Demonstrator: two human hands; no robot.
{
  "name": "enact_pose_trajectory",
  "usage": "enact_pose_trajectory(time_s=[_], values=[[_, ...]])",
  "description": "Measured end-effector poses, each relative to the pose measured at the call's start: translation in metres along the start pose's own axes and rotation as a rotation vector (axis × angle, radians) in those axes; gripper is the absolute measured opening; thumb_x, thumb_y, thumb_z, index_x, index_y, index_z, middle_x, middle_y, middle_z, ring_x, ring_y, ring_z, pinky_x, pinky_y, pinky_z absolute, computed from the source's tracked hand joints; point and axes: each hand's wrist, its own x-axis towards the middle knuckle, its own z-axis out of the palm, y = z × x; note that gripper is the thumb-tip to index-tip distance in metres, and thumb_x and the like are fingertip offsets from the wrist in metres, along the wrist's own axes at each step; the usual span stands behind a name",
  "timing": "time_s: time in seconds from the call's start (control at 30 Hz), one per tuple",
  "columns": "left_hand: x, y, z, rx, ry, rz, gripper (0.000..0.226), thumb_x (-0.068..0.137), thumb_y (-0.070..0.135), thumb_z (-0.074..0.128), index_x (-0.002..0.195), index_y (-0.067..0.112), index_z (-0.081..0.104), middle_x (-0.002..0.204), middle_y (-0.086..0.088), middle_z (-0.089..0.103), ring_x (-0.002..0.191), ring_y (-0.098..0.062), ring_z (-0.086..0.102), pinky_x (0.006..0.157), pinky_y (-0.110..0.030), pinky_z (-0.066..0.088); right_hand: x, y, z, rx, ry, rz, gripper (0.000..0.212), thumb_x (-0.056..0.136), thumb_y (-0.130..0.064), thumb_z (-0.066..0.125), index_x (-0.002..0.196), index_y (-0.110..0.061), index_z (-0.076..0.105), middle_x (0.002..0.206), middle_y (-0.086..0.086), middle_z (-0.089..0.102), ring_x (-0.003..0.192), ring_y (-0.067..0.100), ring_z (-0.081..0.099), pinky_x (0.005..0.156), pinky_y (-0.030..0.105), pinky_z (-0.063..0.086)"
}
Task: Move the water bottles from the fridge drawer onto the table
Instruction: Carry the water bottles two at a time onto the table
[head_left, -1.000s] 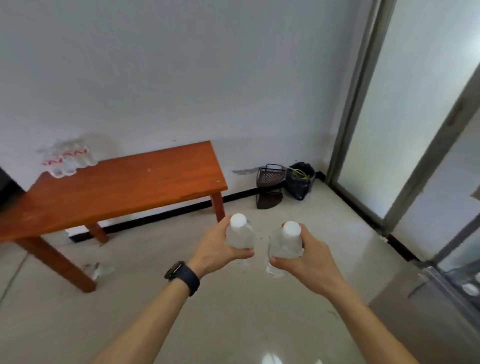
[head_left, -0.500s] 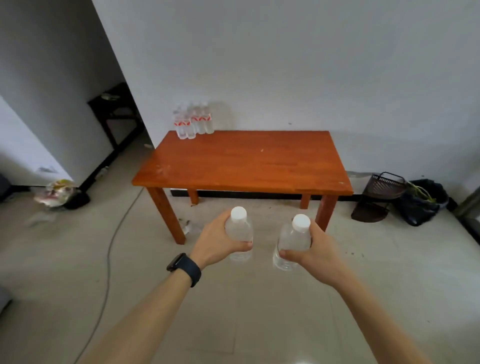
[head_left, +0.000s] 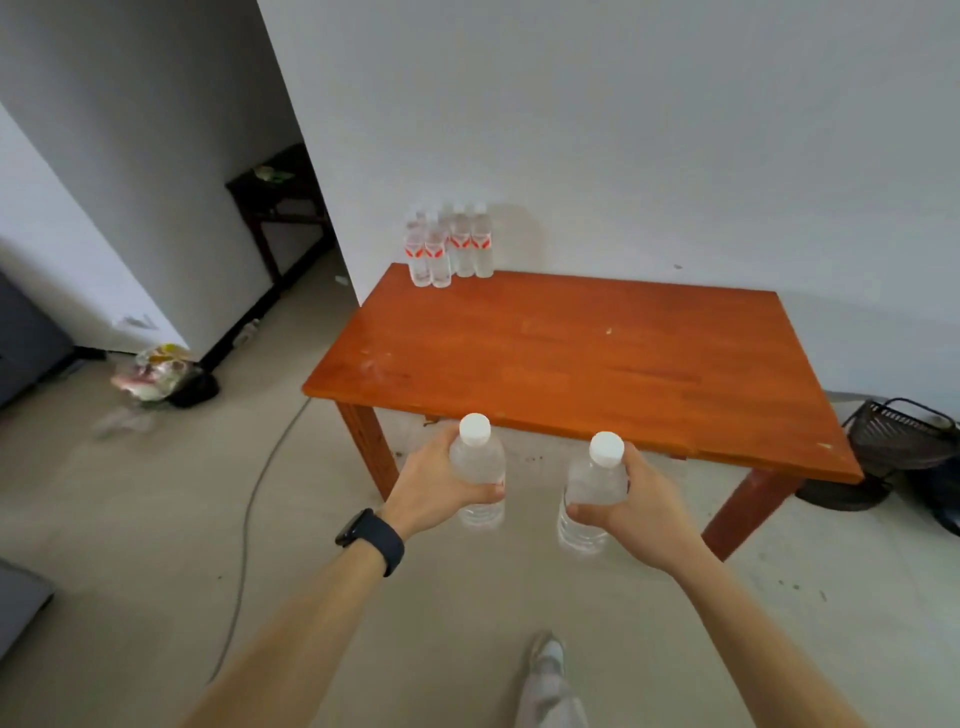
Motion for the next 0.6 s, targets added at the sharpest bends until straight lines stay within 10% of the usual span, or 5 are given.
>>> enact_pose_trajectory(time_s=[0.6], values=[[0.348, -0.049, -0.049, -0.012, -0.023, -0.151, 0.071, 0.064, 0.045, 0.088, 0.124, 0.036, 0.051, 0.112, 0.015, 0.065, 0.105, -0.011, 0.063, 0.092, -0.038, 0.056, 0.371, -0.059, 0.025, -0.069, -0.140, 0.044, 0.071, 0.067, -0.037, 0.082, 0.126, -0.029, 0.044, 0.106, -0.008, 0.064, 0.092, 0.016, 0.065, 0.077, 0.034, 0.056]])
